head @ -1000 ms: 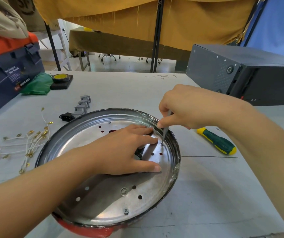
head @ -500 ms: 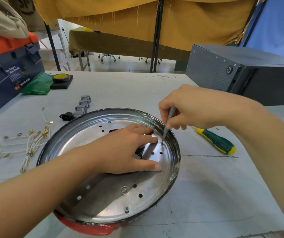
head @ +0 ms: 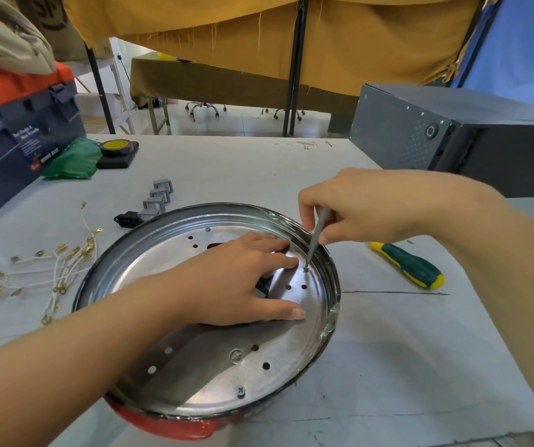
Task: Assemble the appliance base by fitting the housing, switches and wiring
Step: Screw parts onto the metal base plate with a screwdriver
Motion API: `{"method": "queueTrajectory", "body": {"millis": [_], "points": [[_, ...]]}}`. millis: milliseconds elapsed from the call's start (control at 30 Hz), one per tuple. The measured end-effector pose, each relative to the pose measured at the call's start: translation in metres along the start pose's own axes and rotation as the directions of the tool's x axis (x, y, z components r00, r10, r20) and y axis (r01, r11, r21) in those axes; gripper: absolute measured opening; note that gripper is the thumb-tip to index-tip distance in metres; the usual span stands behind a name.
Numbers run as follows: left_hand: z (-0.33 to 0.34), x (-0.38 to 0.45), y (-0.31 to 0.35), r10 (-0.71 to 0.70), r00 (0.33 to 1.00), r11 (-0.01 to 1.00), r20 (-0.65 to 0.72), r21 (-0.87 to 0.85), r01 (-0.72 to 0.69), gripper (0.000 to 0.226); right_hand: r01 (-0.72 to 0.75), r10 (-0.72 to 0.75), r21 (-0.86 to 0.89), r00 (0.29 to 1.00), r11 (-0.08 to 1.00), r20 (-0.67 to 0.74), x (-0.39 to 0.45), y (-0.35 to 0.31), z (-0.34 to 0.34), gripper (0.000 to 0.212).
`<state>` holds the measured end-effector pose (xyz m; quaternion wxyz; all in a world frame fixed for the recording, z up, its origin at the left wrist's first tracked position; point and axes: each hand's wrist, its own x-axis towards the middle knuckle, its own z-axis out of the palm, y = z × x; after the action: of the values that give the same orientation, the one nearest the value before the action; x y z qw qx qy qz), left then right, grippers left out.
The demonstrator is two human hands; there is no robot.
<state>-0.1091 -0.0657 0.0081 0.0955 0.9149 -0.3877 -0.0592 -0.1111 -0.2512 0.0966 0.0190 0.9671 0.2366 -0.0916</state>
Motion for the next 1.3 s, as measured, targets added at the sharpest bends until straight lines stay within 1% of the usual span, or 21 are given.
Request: {"method": "queueTrajectory", "body": {"millis": [67, 133, 200, 333, 433, 500, 533, 633, 767, 867, 933, 1033, 1133, 1200, 1300], "points": [[0.0, 0.0, 0.0, 0.0, 1.0, 1.0, 0.0, 0.002, 0.0, 0.08, 0.019, -0.018, 0.049, 1.0, 0.999, -0.016, 0.001, 0.002, 0.0, 0.021], [0.0, 0.0, 0.0, 0.0, 1.0, 1.0, 0.002, 0.001, 0.0, 0.082, 0.024, -0.021, 0.071, 0.999, 0.997, -0.038, 0.004, 0.001, -0.001, 0.019], [-0.001, -0.001, 0.001, 0.004, 1.0, 1.0, -0.001, -0.006, -0.004, 0.082, 0.01, -0.009, 0.018, 0.998, 1.0, -0.059, 0.006, 0.0, -0.001, 0.018], [-0.003, -0.001, 0.003, 0.012, 1.0, 1.0, -0.015, -0.01, -0.012, 0.079, -0.021, 0.002, -0.144, 0.991, 0.989, -0.135, 0.009, -0.005, 0.0, 0.036], [-0.002, -0.001, 0.003, 0.012, 1.0, 1.0, -0.01, -0.008, -0.012, 0.079, -0.045, 0.02, -0.193, 0.991, 0.98, -0.132, 0.009, -0.006, 0.001, 0.039], [-0.002, -0.001, 0.002, 0.012, 1.0, 1.0, -0.007, -0.008, -0.012, 0.08, -0.038, 0.021, -0.171, 0.995, 0.985, -0.096, 0.007, -0.005, 0.0, 0.037], [-0.002, 0.0, 0.002, 0.013, 1.0, 1.0, -0.006, -0.007, -0.013, 0.08, -0.024, 0.015, -0.136, 0.997, 0.99, -0.07, 0.007, -0.004, 0.001, 0.032], [-0.001, -0.001, 0.002, 0.011, 1.0, 1.0, -0.006, -0.007, -0.011, 0.081, 0.024, -0.024, -0.009, 0.999, 1.0, -0.03, 0.003, -0.001, 0.001, 0.007], [-0.001, -0.001, 0.001, 0.016, 1.0, 1.0, -0.012, -0.003, -0.016, 0.08, 0.05, -0.045, 0.051, 0.996, 0.997, -0.082, 0.006, 0.002, 0.0, 0.012], [-0.001, -0.001, 0.001, 0.021, 1.0, 1.0, -0.014, -0.006, -0.021, 0.079, 0.035, -0.031, 0.049, 0.997, 0.998, -0.065, 0.008, 0.001, 0.0, 0.015], [-0.001, -0.001, 0.001, 0.027, 0.999, 1.0, -0.021, -0.006, -0.028, 0.079, 0.014, -0.014, 0.006, 0.998, 1.0, -0.054, 0.01, -0.001, 0.0, 0.021], [-0.001, -0.002, 0.002, 0.031, 0.999, 0.999, -0.032, -0.008, -0.032, 0.076, -0.009, 0.002, -0.086, 0.997, 0.996, -0.082, 0.014, -0.006, 0.0, 0.031], [-0.001, -0.001, 0.003, 0.03, 0.999, 1.0, -0.035, -0.002, -0.03, 0.073, -0.023, 0.015, -0.105, 0.997, 0.994, -0.074, 0.015, -0.007, -0.001, 0.037], [-0.001, -0.001, 0.002, 0.023, 0.999, 1.0, -0.034, -0.002, -0.023, 0.072, -0.002, -0.005, -0.127, 0.998, 0.992, -0.061, 0.013, -0.007, 0.0, 0.034], [0.0, -0.001, 0.001, 0.017, 1.0, 1.0, -0.018, -0.002, -0.017, 0.076, 0.025, -0.026, -0.116, 1.0, 0.993, -0.013, 0.007, -0.005, 0.001, 0.017]]}}
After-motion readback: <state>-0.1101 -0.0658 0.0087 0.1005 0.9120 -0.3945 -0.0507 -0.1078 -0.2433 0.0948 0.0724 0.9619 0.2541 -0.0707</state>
